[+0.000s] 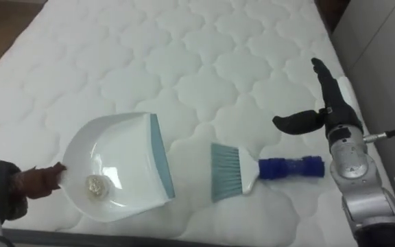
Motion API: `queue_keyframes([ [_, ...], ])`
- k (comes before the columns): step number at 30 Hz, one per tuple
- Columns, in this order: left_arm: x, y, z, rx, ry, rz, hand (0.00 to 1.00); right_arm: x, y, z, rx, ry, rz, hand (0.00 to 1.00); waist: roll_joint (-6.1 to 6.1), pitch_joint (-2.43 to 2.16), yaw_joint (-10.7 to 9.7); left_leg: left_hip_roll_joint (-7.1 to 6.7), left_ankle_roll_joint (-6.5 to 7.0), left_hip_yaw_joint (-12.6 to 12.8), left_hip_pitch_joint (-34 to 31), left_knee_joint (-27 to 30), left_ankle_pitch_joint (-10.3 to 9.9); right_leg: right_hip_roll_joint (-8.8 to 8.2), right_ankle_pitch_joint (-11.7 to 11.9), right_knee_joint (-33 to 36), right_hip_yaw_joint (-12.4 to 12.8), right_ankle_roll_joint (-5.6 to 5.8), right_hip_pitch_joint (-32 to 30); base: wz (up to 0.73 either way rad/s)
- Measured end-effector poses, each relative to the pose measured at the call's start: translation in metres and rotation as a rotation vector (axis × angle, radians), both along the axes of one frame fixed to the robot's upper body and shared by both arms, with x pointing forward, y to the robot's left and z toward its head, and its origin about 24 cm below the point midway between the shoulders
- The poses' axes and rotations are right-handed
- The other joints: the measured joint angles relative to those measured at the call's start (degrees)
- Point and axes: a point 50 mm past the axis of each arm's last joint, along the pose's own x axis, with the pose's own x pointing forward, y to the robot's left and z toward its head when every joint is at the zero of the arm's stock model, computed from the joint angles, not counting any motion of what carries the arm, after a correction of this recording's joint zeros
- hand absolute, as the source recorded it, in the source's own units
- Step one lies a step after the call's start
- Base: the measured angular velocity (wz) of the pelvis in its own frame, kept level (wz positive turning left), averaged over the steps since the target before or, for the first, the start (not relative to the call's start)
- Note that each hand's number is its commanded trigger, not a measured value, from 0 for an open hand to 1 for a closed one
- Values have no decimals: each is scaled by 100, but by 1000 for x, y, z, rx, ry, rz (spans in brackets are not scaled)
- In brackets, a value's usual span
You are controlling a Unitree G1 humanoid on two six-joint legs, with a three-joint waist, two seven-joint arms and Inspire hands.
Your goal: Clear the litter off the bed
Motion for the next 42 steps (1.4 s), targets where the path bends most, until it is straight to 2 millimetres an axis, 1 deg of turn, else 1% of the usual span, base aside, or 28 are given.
queue_keyframes([
  [9, -1, -12, -2, -53, -25, -9, 100, 0, 18, 0, 65, -46, 18, 0, 99, 61, 321, 12, -32, -108, -8, 58, -17, 24, -2, 5, -9, -2, 93, 6],
  [12, 0, -15, -3, -69, -36, -5, 100, 0, 22, -1, 85, -52, 17, 0, 95, 58, 352, 4, -49, -267, -245, 300, -49, 22, -2, 0, -248, -2, 75, 39],
  [14, 0, -16, -3, -75, -39, -6, 100, 0, 23, -1, 88, -57, 17, 0, 96, 58, 348, 13, -49, -244, -462, 470, -69, 15, -18, 2, -458, -24, 45, 66],
  [15, 0, -18, -3, -81, -40, -5, 100, 0, 22, 0, 84, -62, 10, 0, 99, 57, 350, 30, -48, -143, -606, 588, -69, -5, -38, 4, -634, -38, 36, 84],
  [17, 1, -19, -3, -92, -49, 0, 100, 1, 23, 2, 82, -84, -3, 0, 96, 53, 321, 147, 1, 326, -839, 710, -39, -50, -88, 2, -1022, -54, 34, 109],
  [19, 3, -20, -3, -105, -62, 7, 100, 2, 28, 14, 86, -146, 12, 0, 82, 54, 167, 445, 135, 1602, -972, 637, 120, -192, -153, -39, -1723, -24, 71, 147],
  [20, 3, -20, -3, -110, -62, 8, 100, 2, 28, 17, 87, -166, 17, 0, 86, 54, 112, 508, 184, 1924, -955, 618, 154, -239, -176, -70, -1975, 2, 124, 153],
  [21, 3, -21, -4, -115, -64, 8, 100, 2, 29, 20, 99, -191, 16, 0, 79, 58, 4, 633, 201, 2341, -945, 800, 133, -335, -224, -83, -2542, 63, 223, 134],
  [22, 1, -20, -4, -119, -62, 15, 100, 2, 30, 19, 123, -197, 16, 0, 63, 64, 45, 924, 70, 2487, -921, 1320, -94, -383, -286, -86, -3071, 137, 412, 116],
  [23, 0, -19, -4, -119, -60, 19, 100, 2, 30, 19, 128, -198, 18, 0, 62, 63, 38, 1092, -43, 2489, -889, 1542, -202, -393, -316, -86, -3329, 185, 512, 98],
  [24, 0, -19, -4, -121, -60, 23, 100, 1, 31, 20, 128, -200, 19, 0, 84, 62, -9, 1370, -227, 2480, -845, 1752, -330, -398, -372, -31, -3728, 281, 703, 113],
  [25, 2, -20, -4, -131, -61, 22, 100, 0, 30, 19, 134, -202, 12, 0, 133, 100, -40, 1338, -265, 2354, -867, 1631, -373, -433, -419, 150, -3817, 358, 806, 124],
  [26, 3, -20, -4, -134, -59, 18, 100, -2, 29, 18, 137, -198, 6, 0, 122, 91, -113, 1230, -255, 2230, -863, 1498, -372, -468, -428, 208, -3702, 372, 808, 152],
  [27, 6, -22, -3, -138, -67, 9, 100, -7, 26, 15, 132, -192, -6, 0, 95, 74, -258, 1028, -221, 1991, -852, 1246, -320, -524, -429, 339, -3145, 371, 720, 136],
  [28, 9, -23, -2, -143, -76, 7, 100, -9, 25, 13, 131, -185, -11, 0, 77, 66, -254, 909, -163, 1972, -839, 1084, -233, -620, -432, 555, -2587, 378, 514, 111],
  [29, 9, -23, -1, -145, -78, 8, 100, -9, 25, 13, 132, -182, -9, 0, 81, 66, -211, 866, -150, 1948, -828, 1046, -199, -675, -436, 668, -2440, 387, 426, 47],
  [30, 10, -22, -1, -143, -80, 9, 100, -9, 27, 12, 134, -181, -3, 0, 111, 78, -112, 789, -140, 1771, -825, 955, -141, -715, -482, 852, -2315, 437, 296, 5],
  [31, 10, -21, -1, -140, -84, 13, 100, -9, 29, 11, 134, -179, 7, 0, 141, 96, 55, 730, -174, 1427, -841, 906, -110, -684, -529, 789, -2041, 438, 36, -6],
  [32, 9, -20, -1, -139, -83, 19, 100, -8, 31, 11, 132, -178, 13, 0, 155, 102, 119, 713, -192, 1256, -856, 894, -99, -688, -507, 753, -1915, 404, -132, -16],
  [33, 10, -19, -3, -142, -76, 26, 100, -9, 34, 9, 122, -175, 16, 0, 207, 111, 195, 706, -234, 995, -904, 929, -94, -729, -174, 653, -1822, 306, -397, 21],
  [34, 10, -19, -6, -147, -63, 26, 100, -11, 36, 3, 118, -159, 6, 0, 210, 99, 177, 703, -280, 924, -921, 902, -79, -817, -68, 802, -1998, 294, -359, 39],
  [35, 11, -20, -7, -149, -62, 23, 100, -11, 36, 1, 120, -152, 2, 0, 199, 102, 174, 696, -287, 994, -881, 876, -80, -836, -71, 850, -2179, 296, -314, 57],
  [36, 11, -22, -7, -167, -69, 15, 100, -11, 37, -3, 122, -140, -4, 0, 177, 115, 183, 738, -295, 1237, -819, 847, -64, -906, -71, 929, -2511, 296, -248, 48],
  [37, 13, -24, -7, -181, -79, 6, 100, -12, 38, -5, 125, -135, -7, 0, 162, 120, 174, 738, -268, 1303, -824, 795, -38, -964, -73, 1020, -2667, 297, -214, 51],
  [38, 13, -24, -6, -187, -84, 5, 100, -12, 39, -6, 128, -133, -6, 0, 150, 120, 156, 715, -242, 1292, -827, 768, -16, -994, -73, 1065, -2680, 297, -200, 72],
  [39, 15, -24, -5, -193, -91, 5, 100, -14, 40, -8, 145, -128, -8, 0, 116, 114, 78, 597, -183, 1098, -851, 727, 20, -1032, -76, 1143, -2618, 302, -156, 102],
  [41, 19, -26, -3, -193, -100, -6, 100, -17, 40, -11, 168, -116, -16, 0, 43, 78, -105, 393, -81, 636, -906, 652, 97, -1045, -80, 1162, -2133, 327, -119, 128],
  [42, 24, -28, -1, -193, -108, -20, 100, -17, 38, -11, 176, -117, -25, 0, 3, 59, -181, 218, -21, 294, -952, 658, 140, -1011, -83, 1188, -1620, 382, -158, 141],
])
